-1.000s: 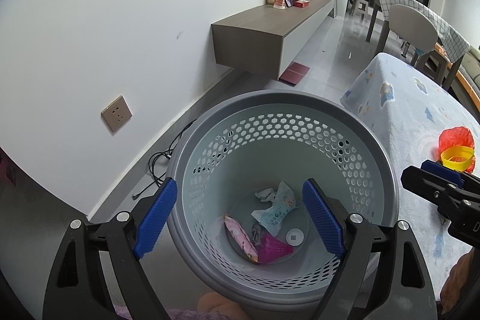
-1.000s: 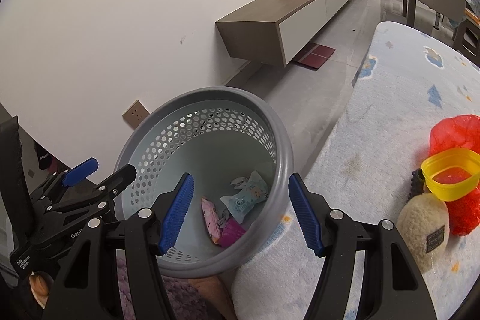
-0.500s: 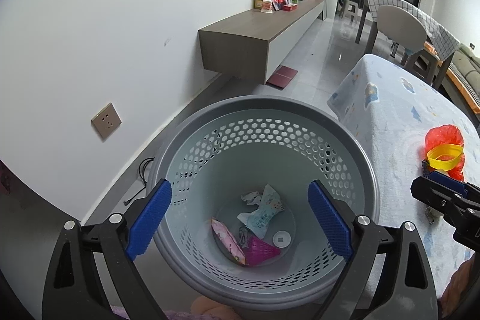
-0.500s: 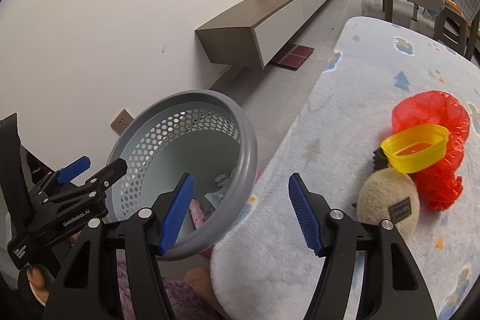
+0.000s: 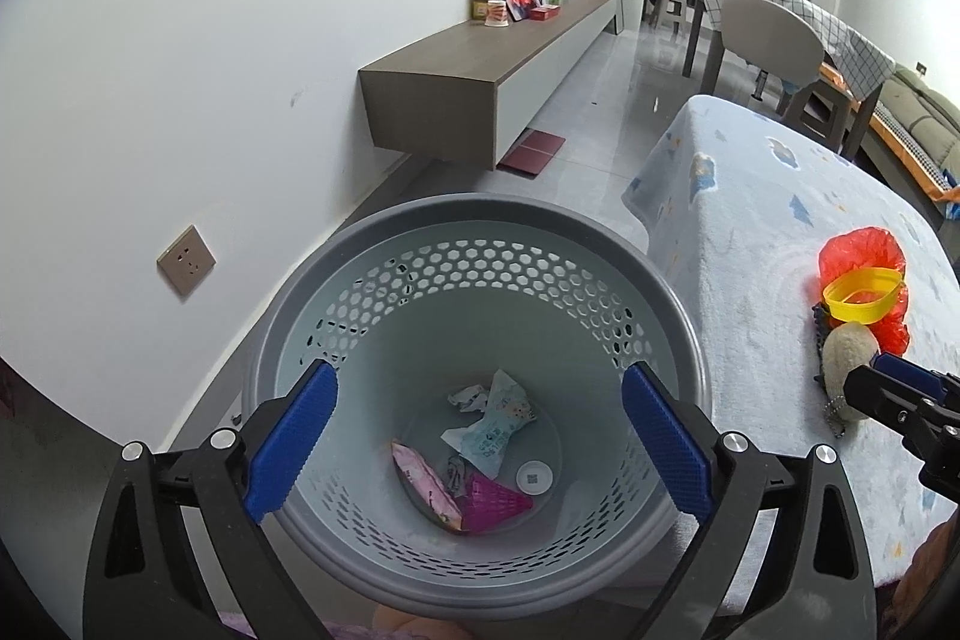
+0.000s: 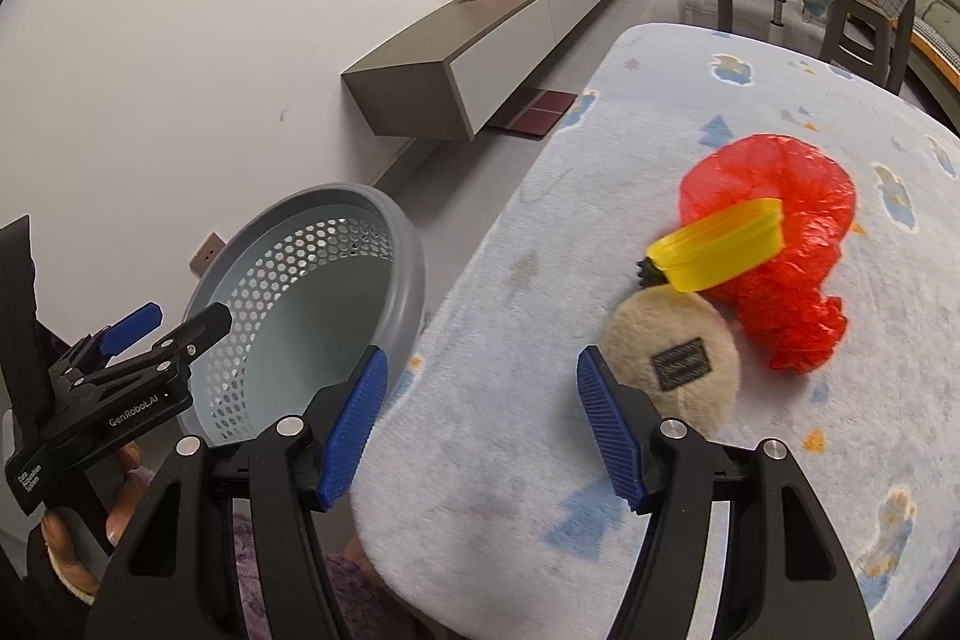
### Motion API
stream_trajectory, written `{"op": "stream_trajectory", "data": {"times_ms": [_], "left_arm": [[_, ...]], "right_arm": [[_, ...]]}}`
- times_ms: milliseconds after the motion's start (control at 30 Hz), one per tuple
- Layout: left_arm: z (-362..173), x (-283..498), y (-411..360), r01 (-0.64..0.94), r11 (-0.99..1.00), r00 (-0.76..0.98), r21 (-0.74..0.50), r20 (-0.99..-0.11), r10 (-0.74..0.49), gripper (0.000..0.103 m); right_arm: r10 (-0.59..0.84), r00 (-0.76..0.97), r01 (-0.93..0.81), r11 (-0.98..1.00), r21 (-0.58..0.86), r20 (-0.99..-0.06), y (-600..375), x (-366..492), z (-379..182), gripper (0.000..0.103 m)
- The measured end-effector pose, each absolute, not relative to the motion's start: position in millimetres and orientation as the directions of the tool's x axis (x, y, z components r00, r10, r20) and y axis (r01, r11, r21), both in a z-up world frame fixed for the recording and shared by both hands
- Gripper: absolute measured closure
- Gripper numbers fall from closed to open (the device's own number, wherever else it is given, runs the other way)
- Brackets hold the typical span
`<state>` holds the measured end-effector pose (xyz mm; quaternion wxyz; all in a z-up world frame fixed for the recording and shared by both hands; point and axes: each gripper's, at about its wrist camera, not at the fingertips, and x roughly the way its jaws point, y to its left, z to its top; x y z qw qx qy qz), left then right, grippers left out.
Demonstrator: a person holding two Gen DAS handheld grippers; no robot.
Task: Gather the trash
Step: 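Move both grippers back over the table toward the plush ball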
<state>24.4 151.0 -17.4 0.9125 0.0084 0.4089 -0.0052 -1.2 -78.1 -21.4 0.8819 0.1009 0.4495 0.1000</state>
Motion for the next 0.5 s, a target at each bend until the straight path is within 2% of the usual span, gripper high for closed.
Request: {"op": "stream_trajectory", "data": {"times_ms": [500], "left_arm": [[-15.5, 19.6, 114.2, 0.083, 0.996, 0.681, 0.026, -0.732, -0.037, 0.009]], "right_arm": [[0.171, 0.614, 0.038, 0.969, 0.245, -0.771, -129.8, -34.1, -27.9, 0.038]]}}
